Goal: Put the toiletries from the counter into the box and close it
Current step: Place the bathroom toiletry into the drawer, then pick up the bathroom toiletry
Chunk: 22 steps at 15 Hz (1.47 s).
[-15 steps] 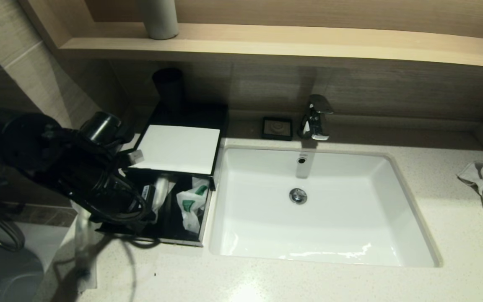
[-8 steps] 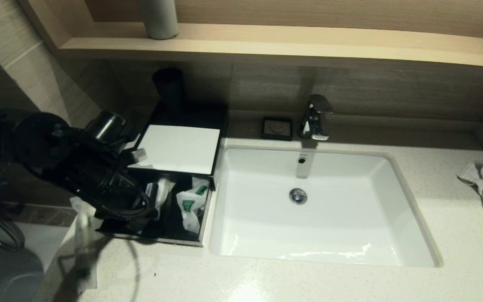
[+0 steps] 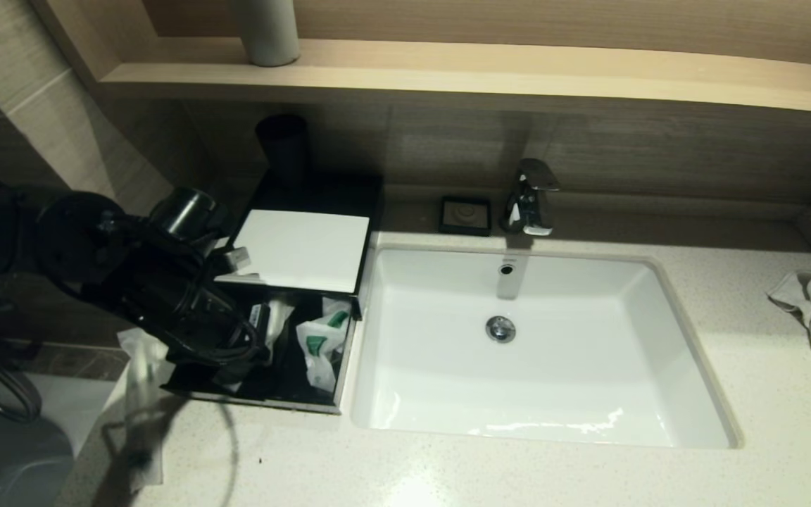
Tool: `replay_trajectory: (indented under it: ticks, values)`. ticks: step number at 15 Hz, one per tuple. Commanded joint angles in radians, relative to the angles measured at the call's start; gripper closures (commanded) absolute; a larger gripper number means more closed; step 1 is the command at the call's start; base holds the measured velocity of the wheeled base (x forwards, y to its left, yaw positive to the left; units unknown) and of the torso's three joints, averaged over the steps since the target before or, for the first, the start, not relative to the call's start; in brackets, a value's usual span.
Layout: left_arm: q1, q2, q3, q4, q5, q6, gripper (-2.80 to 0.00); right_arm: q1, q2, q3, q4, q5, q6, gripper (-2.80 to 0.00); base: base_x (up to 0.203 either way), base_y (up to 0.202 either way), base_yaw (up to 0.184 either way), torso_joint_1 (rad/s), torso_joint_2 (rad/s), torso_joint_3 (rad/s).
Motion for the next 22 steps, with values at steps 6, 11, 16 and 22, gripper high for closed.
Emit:
replay_trajectory:
  ticks: [6, 11, 16, 22]
  values:
    - [0.002, -0.013, -0.008, -0.01, 0.039, -0.007, -2.8, 0.0, 0.0, 0.0, 0.0, 0.0, 0.0, 0.0, 0.0, 0.0, 0.0, 0.0, 0.0, 0.0]
    - [0.002, -0.1, -0.028, -0.007, 0.037, -0.015, -2.8, 0.0, 0.0, 0.0, 0.0, 0.0, 0.0, 0.0, 0.0, 0.0, 0.0, 0.0, 0.0, 0.0]
    - [0.002, -0.221, -0.018, 0.003, 0.038, -0.049, 0.0, 0.0, 0.0, 0.0, 0.0, 0.0, 0.0, 0.0, 0.0, 0.0, 0.0, 0.0, 0.0, 0.0]
    - [0.05, -0.319, 0.022, 0.116, 0.179, -0.115, 0.0, 0.0, 0.0, 0.0, 0.0, 0.0, 0.001, 0.0, 0.0, 0.0, 0.0, 0.0, 0.0, 0.0]
